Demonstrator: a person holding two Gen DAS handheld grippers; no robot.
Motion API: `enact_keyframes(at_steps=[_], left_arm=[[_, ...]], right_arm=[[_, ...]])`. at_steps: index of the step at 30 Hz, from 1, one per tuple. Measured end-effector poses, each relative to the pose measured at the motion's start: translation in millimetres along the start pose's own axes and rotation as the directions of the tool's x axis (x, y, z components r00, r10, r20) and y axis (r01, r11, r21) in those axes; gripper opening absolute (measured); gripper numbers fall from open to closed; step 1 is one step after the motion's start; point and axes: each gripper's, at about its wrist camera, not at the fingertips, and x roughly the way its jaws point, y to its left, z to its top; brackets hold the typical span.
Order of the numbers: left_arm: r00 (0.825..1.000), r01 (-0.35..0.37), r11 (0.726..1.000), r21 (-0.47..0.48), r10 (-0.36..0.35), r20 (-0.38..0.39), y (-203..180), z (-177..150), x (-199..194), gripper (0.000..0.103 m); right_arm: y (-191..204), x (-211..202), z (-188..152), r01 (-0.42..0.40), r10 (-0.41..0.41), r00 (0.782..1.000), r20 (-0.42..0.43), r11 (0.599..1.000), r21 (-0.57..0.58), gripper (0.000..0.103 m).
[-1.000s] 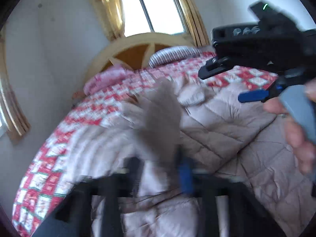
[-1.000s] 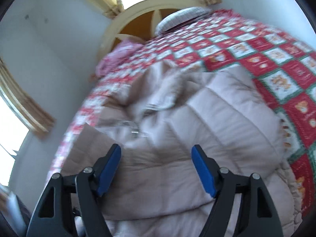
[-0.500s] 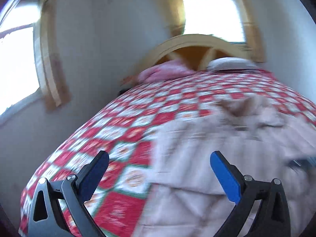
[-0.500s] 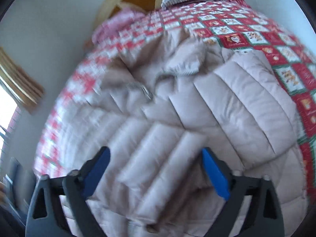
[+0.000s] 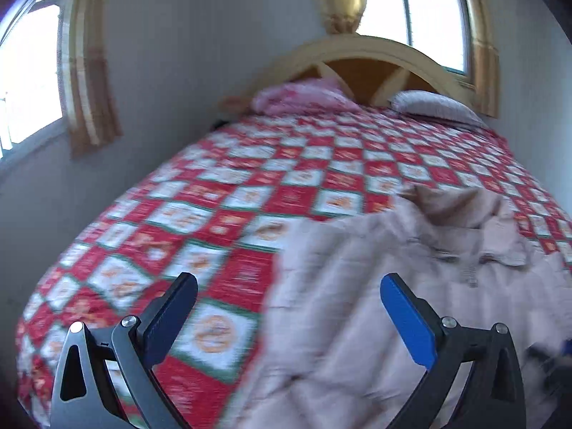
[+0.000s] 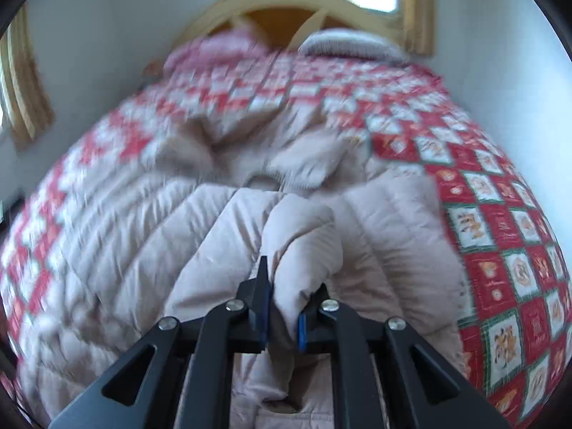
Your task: Fold large clothes
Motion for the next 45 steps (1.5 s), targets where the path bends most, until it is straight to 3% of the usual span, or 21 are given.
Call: enact_keyframes(at_steps=[1, 2, 3, 6, 9, 12, 15, 20, 22, 26, 29, 35, 40, 45], left_arm=[[0.999, 0.038, 0.999, 0.014, -0.038, -0.014, -11, 2, 6, 0.102], [0.998, 0.056, 0.997, 0.046, -0.055, -0.023, -23, 4, 15, 0.102], [0.999, 0.039, 0.995, 0.088, -0.039, -0.009, -34, 6, 25, 0.102], [1.0, -0.028, 0.985, 0.17, 0.029, -0.005, -51, 4, 58, 0.102], [0.993, -0.071, 0.981, 0.18, 0.086, -0.076, -50, -5, 98, 0.102], [0.985, -0.024, 0.992, 0.121, 0.044, -0.165, -40, -21, 120, 0.102], [0.985, 0.011, 0.998, 0.066, 0.001, -0.175, -30, -30, 124, 0.102], [0.979, 0.062, 0.998, -0.03, -0.066, -0.191, -17, -34, 123, 0.102], [0.974, 0.048, 0.998, -0.05, -0.057, -0.219, -12, -35, 126, 0.102], [0.948, 0.092, 0.981, -0.17, -0.139, -0.285, 5, -41, 141, 0.102], [0.953, 0.057, 0.991, -0.118, -0.089, -0.289, -6, -43, 140, 0.102], [0.96, 0.041, 0.992, -0.117, -0.072, -0.269, -4, -40, 129, 0.102], [0.982, -0.117, 0.991, -0.059, 0.107, -0.156, -11, -23, 75, 0.102], [0.997, -0.018, 0.999, -0.03, 0.016, -0.082, -46, 2, 28, 0.102]], right_arm=[[2, 12, -5, -0.002, 0.001, 0.999, -0.048, 1.0, -0.017, 0.026], [2, 22, -11, 0.014, -0.017, 0.996, -0.091, 0.999, -0.038, 0.044], [1, 24, -15, 0.032, -0.037, 0.995, -0.096, 0.998, -0.049, 0.05], [-15, 0, -12, 0.093, -0.093, 0.996, -0.005, 0.995, 0.035, 0.05], [-12, -38, 5, 0.104, -0.111, 0.983, 0.143, 0.993, 0.052, 0.053], [3, -45, 23, -0.096, 0.086, 0.974, 0.211, 0.995, 0.04, 0.052], [21, -10, 35, -0.175, 0.169, 0.976, 0.138, 0.984, 0.028, 0.052], [24, 54, 16, -0.095, 0.095, 0.995, -0.002, 0.995, 0.03, 0.051], [17, 63, 4, -0.072, 0.072, 0.997, 0.012, 0.997, -0.003, 0.05], [15, 62, -8, -0.053, 0.054, 0.998, 0.029, 0.998, -0.041, 0.05], [22, 64, -9, -0.025, 0.027, 0.999, 0.035, 0.998, -0.06, 0.05], [27, 70, -10, 0.012, -0.007, 0.999, 0.054, 0.997, -0.081, 0.05], [29, 71, -11, 0.019, -0.014, 0.998, 0.056, 0.996, -0.082, 0.05], [28, 72, -11, 0.018, -0.014, 0.998, 0.057, 0.997, -0.079, 0.051]])
